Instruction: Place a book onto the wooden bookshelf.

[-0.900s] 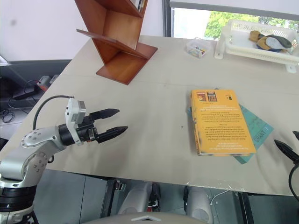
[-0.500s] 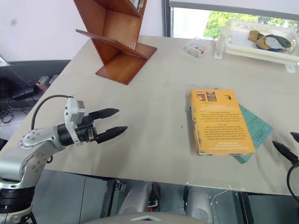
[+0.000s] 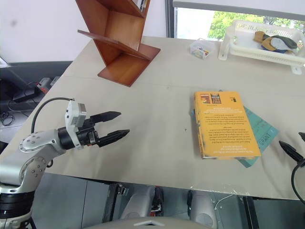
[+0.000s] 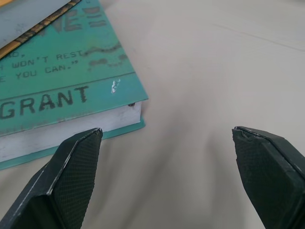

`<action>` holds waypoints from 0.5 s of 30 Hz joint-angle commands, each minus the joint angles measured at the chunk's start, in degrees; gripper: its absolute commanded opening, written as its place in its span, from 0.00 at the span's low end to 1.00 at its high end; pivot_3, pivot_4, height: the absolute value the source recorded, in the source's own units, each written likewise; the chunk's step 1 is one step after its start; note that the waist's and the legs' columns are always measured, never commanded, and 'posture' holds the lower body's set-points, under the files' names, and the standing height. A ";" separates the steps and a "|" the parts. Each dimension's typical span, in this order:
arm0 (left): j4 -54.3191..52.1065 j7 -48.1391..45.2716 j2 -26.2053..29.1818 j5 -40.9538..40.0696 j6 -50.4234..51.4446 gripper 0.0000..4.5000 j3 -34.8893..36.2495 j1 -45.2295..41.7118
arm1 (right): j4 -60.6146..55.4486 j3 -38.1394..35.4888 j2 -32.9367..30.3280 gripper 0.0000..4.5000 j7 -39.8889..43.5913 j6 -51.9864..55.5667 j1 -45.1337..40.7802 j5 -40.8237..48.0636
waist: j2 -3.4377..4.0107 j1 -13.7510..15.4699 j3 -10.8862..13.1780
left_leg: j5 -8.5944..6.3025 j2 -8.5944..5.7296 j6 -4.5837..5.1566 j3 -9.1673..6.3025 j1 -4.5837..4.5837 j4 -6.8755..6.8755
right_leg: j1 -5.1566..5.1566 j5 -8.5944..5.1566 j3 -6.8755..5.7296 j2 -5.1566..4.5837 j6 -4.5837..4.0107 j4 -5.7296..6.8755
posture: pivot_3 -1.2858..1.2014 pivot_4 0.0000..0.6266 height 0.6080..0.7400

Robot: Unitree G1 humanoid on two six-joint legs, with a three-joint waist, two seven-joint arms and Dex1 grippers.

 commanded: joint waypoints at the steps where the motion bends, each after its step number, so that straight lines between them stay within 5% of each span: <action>1: -0.65 -0.31 0.80 -0.27 -1.12 0.99 1.54 -1.03 | 1.26 -0.43 -0.37 1.00 -7.31 -2.74 -2.35 -2.60 | 0.00 -0.03 0.00 | 0.01 0.00 -0.01 0.00 0.00 0.00 | 0.00 0.00 0.00 0.00 0.00 0.00 | 0.52 0.24 0.79; 15: 2.36 -4.99 2.14 -8.37 3.16 0.99 4.25 -5.49 | -8.03 6.34 5.23 1.00 -27.91 -0.83 -5.63 -11.86 | 0.00 -0.13 0.01 | 0.13 0.00 -0.21 0.10 -0.01 -0.04 | -0.02 0.00 0.04 0.08 0.01 0.01 | 0.52 0.24 0.79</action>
